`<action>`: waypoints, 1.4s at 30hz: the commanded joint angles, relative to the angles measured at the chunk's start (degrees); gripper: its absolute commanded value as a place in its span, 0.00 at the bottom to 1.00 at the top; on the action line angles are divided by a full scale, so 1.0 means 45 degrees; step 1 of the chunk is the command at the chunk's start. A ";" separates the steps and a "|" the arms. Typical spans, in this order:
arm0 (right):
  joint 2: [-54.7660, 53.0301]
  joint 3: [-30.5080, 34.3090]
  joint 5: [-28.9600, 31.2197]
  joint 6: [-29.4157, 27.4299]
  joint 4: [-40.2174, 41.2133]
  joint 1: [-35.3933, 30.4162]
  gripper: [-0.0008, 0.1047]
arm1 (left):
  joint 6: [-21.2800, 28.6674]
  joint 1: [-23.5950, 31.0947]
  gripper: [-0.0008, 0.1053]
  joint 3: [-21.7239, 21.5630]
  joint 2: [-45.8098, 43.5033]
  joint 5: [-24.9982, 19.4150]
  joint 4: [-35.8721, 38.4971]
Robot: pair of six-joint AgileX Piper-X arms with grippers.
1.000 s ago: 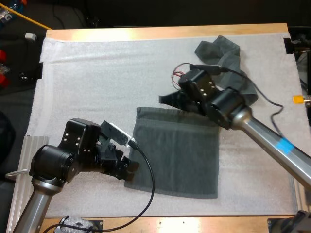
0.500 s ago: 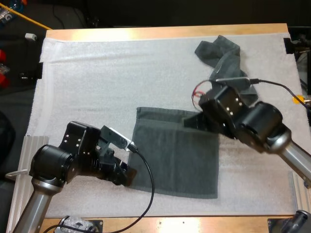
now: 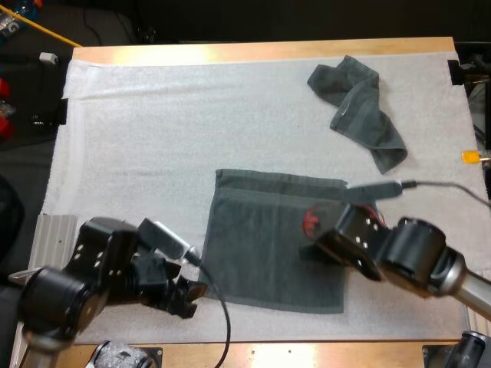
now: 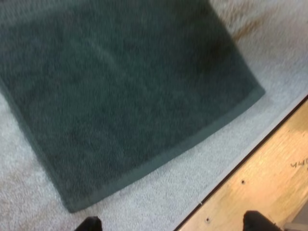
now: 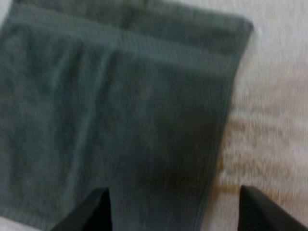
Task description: Pick towel from pile, fold and stack
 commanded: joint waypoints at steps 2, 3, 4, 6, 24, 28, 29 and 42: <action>-0.0531 0.0672 -0.0010 0.0887 0.0104 0.0395 0.53 | -0.0157 -0.0045 0.54 -0.0078 -0.0454 0.0090 0.0153; -0.0664 0.0824 -0.0043 0.1060 0.0104 0.0490 0.53 | -0.0189 -0.0045 0.54 -0.0078 -0.0560 0.0090 0.0157; -0.0913 0.1197 -0.0102 0.1517 0.0104 0.0710 0.53 | -0.0212 -0.0045 0.54 -0.0078 -0.0735 0.0090 0.0152; -0.1240 0.1748 -0.0239 0.2172 0.0104 0.1036 0.53 | -0.0221 -0.0045 0.54 -0.0078 -0.0930 0.0090 0.0152; -0.2639 0.7117 -0.2664 0.5965 -0.4233 0.1899 0.53 | -0.0525 -0.0045 0.54 -0.0078 -0.1040 0.0090 0.0181; -0.2639 0.8371 -0.3042 0.7057 -0.6050 0.1896 0.53 | -0.0524 -0.0045 0.54 -0.0078 -0.1040 0.0090 0.0303; -0.2639 0.8661 -0.3078 0.7362 -0.6450 0.1896 0.53 | -0.0524 -0.0045 0.54 -0.0078 -0.1040 0.0090 0.0345; -0.2618 1.1343 -0.2789 1.0715 -1.0777 0.1896 0.35 | -0.0524 -0.0045 0.54 -0.0078 -0.1040 0.0090 0.0417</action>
